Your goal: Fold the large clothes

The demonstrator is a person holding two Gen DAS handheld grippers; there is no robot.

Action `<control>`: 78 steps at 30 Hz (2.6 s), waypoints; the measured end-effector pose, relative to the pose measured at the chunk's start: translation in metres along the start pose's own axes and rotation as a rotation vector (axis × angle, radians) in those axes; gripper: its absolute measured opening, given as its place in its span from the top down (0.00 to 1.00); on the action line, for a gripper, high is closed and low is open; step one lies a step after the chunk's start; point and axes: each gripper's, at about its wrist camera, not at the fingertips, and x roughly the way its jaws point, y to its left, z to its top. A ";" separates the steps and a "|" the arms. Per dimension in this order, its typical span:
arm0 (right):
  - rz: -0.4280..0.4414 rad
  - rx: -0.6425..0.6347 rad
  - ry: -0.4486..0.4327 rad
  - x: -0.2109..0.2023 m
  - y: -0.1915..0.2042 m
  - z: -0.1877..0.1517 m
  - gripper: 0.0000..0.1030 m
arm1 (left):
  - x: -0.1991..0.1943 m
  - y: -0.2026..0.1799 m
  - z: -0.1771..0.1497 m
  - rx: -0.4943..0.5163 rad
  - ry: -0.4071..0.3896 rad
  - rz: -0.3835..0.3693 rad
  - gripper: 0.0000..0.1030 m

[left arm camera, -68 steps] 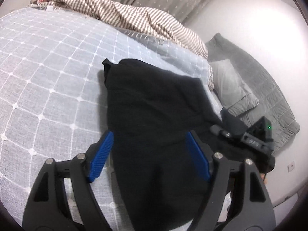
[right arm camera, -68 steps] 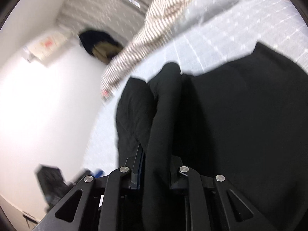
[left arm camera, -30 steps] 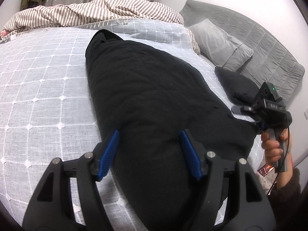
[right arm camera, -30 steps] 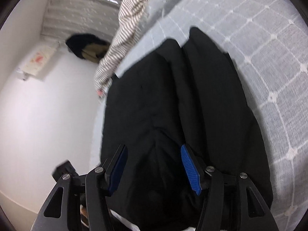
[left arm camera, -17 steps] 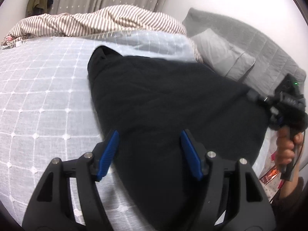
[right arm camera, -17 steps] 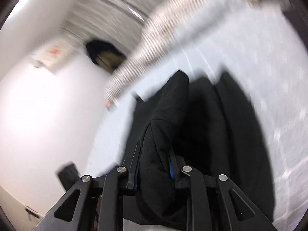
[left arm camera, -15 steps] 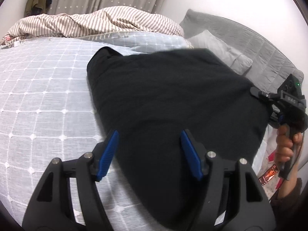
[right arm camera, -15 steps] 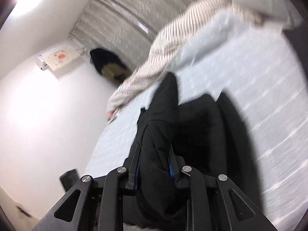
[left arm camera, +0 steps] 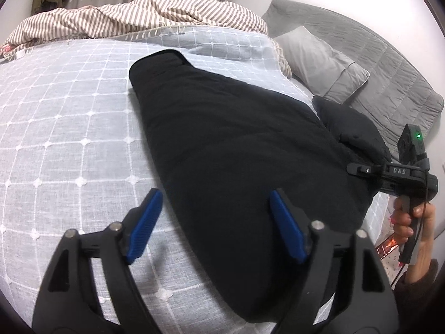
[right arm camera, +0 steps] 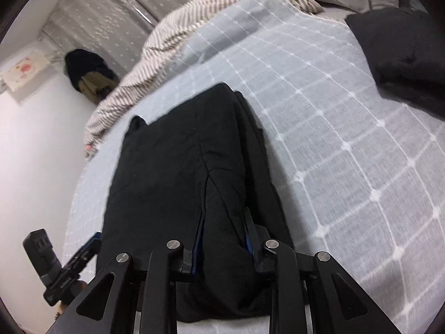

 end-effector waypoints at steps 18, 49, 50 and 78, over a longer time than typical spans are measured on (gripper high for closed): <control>0.236 0.163 0.047 0.008 -0.046 0.035 0.19 | 0.054 0.062 0.013 -0.425 0.215 -0.263 0.08; 0.598 -0.046 0.000 0.106 0.157 0.037 0.58 | -0.041 0.180 0.062 -0.487 -0.160 -0.128 0.27; 0.605 -0.054 0.004 0.110 0.167 0.036 0.58 | -0.048 0.189 0.061 -0.482 -0.171 -0.123 0.26; 0.001 -0.363 -0.078 0.074 0.219 -0.035 0.21 | -0.094 0.179 -0.016 -0.200 -0.039 0.552 0.01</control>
